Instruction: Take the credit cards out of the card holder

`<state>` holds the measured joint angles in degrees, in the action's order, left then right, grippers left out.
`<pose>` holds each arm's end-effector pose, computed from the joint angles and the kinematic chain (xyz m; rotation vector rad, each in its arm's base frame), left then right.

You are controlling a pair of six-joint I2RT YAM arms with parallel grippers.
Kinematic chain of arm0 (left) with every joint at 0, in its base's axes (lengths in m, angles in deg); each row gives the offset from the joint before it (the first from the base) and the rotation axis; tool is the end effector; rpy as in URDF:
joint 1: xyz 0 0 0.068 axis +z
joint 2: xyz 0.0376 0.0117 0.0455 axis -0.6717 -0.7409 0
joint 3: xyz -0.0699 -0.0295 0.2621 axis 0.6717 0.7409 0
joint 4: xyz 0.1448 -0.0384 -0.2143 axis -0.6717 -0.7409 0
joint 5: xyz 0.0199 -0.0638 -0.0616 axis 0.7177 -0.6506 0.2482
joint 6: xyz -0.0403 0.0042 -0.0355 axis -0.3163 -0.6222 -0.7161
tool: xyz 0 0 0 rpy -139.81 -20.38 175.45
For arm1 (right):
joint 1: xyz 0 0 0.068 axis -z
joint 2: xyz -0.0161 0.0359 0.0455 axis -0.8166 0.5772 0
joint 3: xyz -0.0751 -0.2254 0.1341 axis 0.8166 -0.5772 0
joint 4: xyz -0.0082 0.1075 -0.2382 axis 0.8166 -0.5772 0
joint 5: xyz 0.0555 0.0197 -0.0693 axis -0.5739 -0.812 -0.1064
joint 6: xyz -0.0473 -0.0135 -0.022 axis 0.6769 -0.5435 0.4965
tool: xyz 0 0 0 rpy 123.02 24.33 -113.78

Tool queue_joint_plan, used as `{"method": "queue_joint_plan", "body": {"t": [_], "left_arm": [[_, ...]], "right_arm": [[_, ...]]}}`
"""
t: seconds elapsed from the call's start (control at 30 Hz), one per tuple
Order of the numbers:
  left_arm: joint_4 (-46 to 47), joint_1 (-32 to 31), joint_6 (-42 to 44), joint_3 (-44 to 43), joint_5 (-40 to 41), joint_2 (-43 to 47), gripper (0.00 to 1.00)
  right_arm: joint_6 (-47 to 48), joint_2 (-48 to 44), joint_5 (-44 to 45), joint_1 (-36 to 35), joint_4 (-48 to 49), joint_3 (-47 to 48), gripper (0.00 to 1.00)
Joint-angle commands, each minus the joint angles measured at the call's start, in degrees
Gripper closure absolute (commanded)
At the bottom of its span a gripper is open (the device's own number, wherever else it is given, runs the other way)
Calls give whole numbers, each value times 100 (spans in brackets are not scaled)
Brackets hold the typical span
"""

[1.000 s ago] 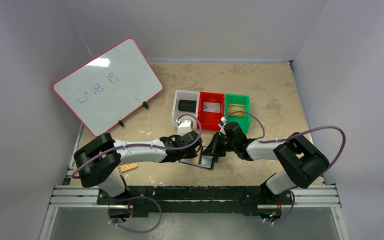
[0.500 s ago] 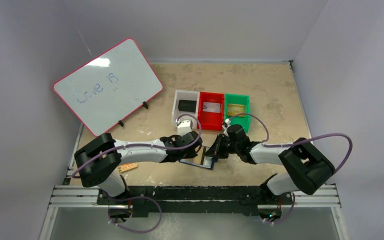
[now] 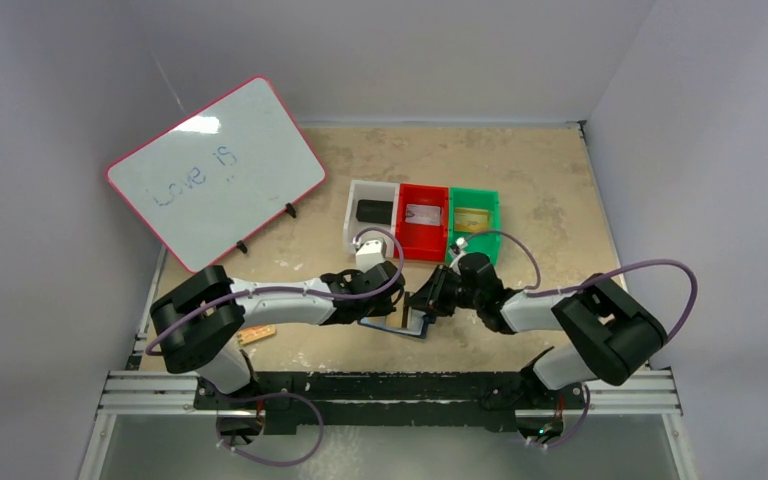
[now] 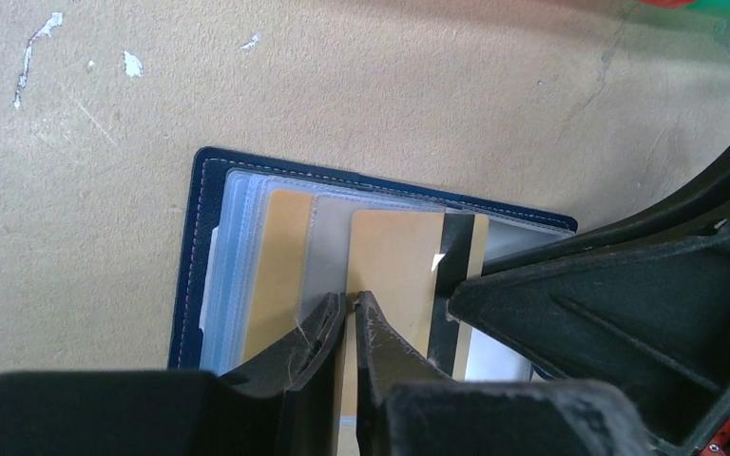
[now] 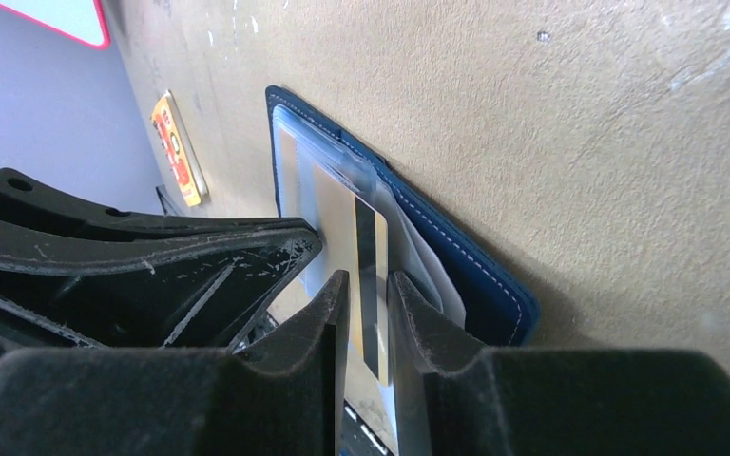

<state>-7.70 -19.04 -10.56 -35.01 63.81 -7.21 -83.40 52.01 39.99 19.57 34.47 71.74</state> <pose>0.1555 -0.2562 0.1618 -0.1487 2.4958 -0.4516 0.1873 0.1468 0.1259 0.3142 2.3542 1.3061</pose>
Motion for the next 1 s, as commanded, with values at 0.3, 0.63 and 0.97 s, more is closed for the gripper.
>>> {"method": "queue_joint_plan", "body": {"t": [0.3, 0.63, 0.97], "left_arm": [[-393, 15, -1, 122, 148, -62, 94], [-342, 15, 12, 137, 76, -132, 97], [-354, 15, 11, 157, 86, -134, 99]], "right_arm": [[-247, -32, -38, 37, 1101, -454, 84], [-363, 380, -183, 29, 1582, -473, 77], [-289, 306, -279, 29, 1615, -613, 98]]}}
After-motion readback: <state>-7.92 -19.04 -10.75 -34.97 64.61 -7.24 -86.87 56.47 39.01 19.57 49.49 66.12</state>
